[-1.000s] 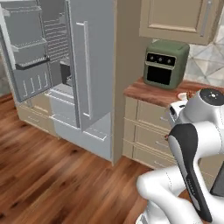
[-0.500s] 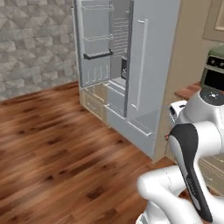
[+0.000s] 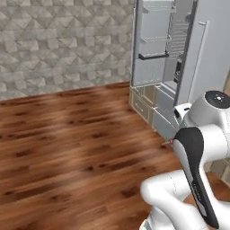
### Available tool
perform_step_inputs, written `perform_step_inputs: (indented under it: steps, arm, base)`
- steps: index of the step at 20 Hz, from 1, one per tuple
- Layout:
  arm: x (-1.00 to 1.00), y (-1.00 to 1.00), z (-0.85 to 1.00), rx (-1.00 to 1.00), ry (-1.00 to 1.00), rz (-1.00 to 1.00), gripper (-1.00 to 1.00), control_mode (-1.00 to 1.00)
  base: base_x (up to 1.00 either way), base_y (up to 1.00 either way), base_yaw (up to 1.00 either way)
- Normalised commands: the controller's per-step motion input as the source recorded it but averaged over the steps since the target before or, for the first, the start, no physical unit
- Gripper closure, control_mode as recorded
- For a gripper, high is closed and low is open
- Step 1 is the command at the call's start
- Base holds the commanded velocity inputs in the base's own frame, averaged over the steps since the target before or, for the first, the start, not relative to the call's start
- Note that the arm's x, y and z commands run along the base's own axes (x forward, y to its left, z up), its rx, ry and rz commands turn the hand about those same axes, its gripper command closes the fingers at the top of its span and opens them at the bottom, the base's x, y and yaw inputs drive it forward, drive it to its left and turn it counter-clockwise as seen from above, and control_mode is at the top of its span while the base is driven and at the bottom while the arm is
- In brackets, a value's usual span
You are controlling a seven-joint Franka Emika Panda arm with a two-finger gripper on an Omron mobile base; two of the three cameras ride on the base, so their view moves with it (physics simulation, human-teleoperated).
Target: Place the cold items (squash and mushroom) from the fridge in one tupperware on the dining counter. Place the warm items (kebab skewer and hot dog) in the stove area in another tupperware.
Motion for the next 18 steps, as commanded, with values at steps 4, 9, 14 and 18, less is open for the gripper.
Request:
perform_step_inputs:
  steps: [4, 9, 14, 18]
  arm:
    - [0.00, 0.00, 0.00, 0.00, 0.00, 0.00, 1.00, 1.00]
    - [0.00, 0.00, 0.00, 0.00, 0.00, 0.00, 1.00, 1.00]
    - [0.00, 0.00, 0.00, 0.00, 0.00, 0.00, 1.00, 1.00]
    - [0.00, 0.00, 0.00, 0.00, 0.00, 0.00, 1.00, 1.00]
  base:
    - [0.81, 0.38, 0.43]
    - [0.95, 0.48, 0.38]
    - [0.90, 0.29, 0.37]
    - [0.93, 0.39, 0.38]
